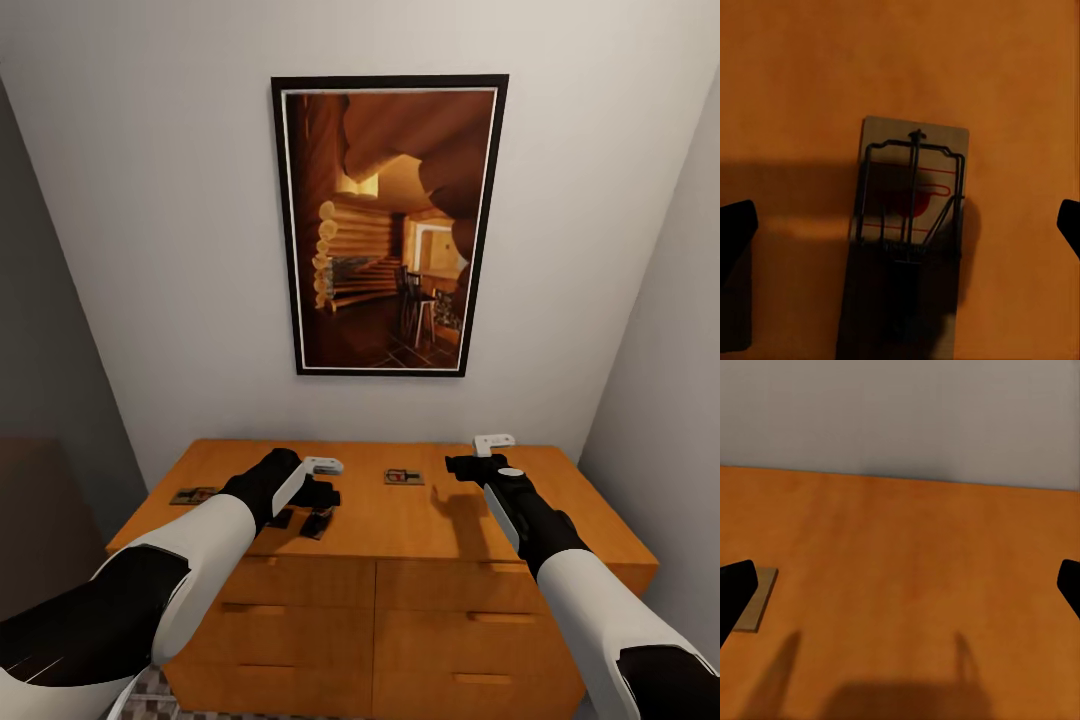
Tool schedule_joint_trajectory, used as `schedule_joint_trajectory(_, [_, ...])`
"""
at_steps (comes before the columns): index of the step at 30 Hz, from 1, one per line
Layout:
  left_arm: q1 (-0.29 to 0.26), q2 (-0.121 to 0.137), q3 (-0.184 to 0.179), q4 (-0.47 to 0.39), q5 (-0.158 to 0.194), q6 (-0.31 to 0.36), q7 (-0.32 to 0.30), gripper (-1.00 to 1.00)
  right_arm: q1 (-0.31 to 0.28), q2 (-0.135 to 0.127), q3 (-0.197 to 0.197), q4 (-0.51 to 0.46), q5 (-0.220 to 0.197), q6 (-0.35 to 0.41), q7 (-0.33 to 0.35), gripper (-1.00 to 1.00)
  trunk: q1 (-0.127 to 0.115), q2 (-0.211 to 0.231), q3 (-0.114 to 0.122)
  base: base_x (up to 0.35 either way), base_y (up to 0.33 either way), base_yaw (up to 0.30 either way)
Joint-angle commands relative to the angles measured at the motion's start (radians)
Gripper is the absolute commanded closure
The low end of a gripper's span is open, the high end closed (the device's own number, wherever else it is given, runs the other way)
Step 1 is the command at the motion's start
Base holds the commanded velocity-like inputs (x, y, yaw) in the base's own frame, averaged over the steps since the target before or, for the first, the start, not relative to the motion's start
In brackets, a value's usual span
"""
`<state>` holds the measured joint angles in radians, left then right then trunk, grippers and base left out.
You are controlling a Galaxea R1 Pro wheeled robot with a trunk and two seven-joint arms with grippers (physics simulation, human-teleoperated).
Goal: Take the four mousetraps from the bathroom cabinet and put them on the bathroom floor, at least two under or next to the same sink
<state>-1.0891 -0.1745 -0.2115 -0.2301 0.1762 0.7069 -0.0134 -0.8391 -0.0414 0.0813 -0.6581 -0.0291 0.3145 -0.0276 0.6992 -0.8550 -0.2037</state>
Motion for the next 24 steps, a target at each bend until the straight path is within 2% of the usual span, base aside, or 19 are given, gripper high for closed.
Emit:
schedule_joint_trajectory(1, [0.000, 0.000, 0.000, 0.000, 0.000, 0.000, -0.006, -1.00, 0.000, 0.000, 0.000, 0.000, 0.000, 0.000, 0.000, -1.00, 0.000, 0.000, 0.000, 0.000, 0.000, 0.000])
schedule_joint_trajectory(9, [0.000, 0.000, 0.000, 0.000, -0.003, -0.001, -0.086, -1.00, 0.000, 0.000, 0.000, 0.000, 0.000, 0.000, 0.000, -1.00, 0.000, 0.000, 0.000, 0.000, 0.000, 0.000])
schedule_joint_trajectory(24, [0.000, 0.000, 0.001, -0.001, -0.009, -0.003, -0.090, -1.00, 0.000, 0.000, 0.000, 0.000, 0.000, 0.000, 0.000, -1.00, 0.000, 0.000, 0.000, 0.000, 0.000, 0.000])
